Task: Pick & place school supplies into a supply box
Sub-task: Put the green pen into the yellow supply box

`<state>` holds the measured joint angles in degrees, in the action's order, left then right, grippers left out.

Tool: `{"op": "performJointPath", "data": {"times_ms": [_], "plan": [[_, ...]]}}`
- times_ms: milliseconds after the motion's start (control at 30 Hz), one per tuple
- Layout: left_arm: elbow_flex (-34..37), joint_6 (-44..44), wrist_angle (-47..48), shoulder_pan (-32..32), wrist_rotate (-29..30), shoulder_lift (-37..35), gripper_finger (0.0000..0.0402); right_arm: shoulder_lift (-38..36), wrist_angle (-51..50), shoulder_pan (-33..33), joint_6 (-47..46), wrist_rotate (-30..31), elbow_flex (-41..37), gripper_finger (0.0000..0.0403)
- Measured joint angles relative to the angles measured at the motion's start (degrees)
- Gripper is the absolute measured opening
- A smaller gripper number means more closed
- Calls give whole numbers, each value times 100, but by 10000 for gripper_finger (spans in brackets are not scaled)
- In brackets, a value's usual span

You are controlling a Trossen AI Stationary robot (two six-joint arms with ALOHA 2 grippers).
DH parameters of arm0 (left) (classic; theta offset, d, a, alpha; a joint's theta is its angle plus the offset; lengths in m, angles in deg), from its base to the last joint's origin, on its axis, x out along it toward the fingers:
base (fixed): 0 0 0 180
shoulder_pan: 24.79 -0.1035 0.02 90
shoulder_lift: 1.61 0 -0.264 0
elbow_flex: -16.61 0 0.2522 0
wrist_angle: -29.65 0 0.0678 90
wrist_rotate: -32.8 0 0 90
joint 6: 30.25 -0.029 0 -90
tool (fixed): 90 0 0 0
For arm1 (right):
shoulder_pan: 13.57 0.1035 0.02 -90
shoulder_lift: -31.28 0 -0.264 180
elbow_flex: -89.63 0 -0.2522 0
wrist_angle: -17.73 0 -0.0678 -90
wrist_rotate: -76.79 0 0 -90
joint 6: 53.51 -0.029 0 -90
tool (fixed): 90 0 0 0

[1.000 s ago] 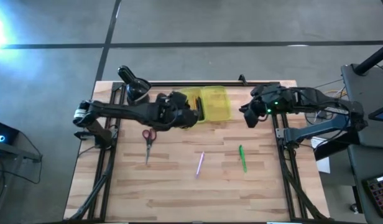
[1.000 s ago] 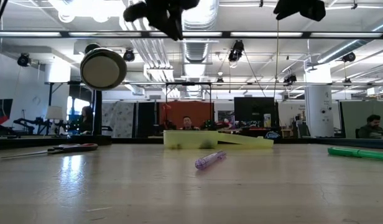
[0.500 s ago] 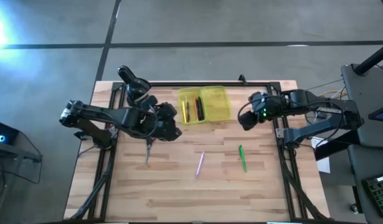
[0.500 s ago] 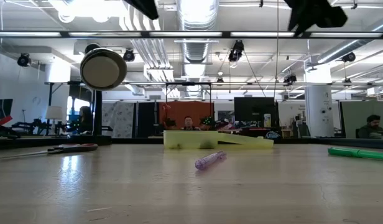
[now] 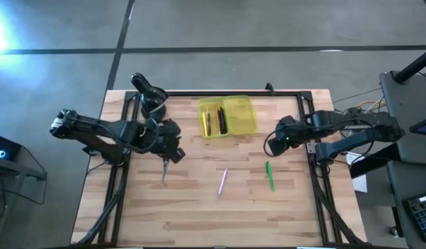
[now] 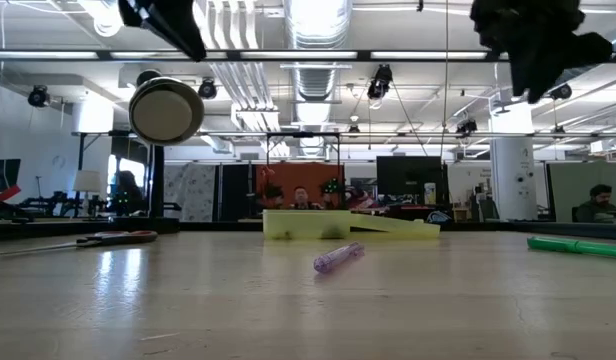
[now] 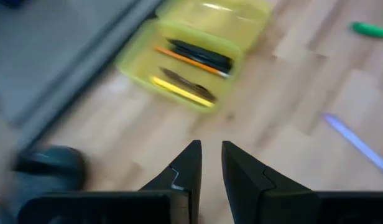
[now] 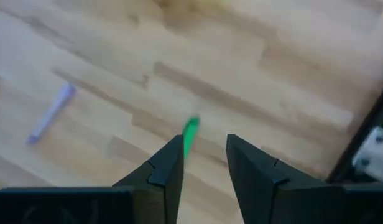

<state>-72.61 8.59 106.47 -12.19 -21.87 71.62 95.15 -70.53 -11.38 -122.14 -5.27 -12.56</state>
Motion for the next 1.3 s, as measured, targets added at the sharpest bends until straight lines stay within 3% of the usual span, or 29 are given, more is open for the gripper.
{"op": "performJointPath", "data": {"times_ms": [133,300,467,633,1067,1300], "plan": [[609,312,-714,220,-498,-417,46,0,243,112,-218,-487,-560,130],[1150,496,-1546,524,-510,-813,46,0,1368,329,-675,-826,-1304,154],[1432,764,-1594,638,-704,-985,46,0,2431,525,-1229,-845,-1945,164],[1736,775,-1600,649,-1381,-1067,46,7,2645,660,-1619,-841,-2388,160],[2385,1215,-1664,711,-1643,-1067,46,96,3440,693,-1674,-751,-2894,141],[2422,1221,-1818,711,-1641,-1065,46,782,3596,692,-1590,-743,-2957,141]]}}
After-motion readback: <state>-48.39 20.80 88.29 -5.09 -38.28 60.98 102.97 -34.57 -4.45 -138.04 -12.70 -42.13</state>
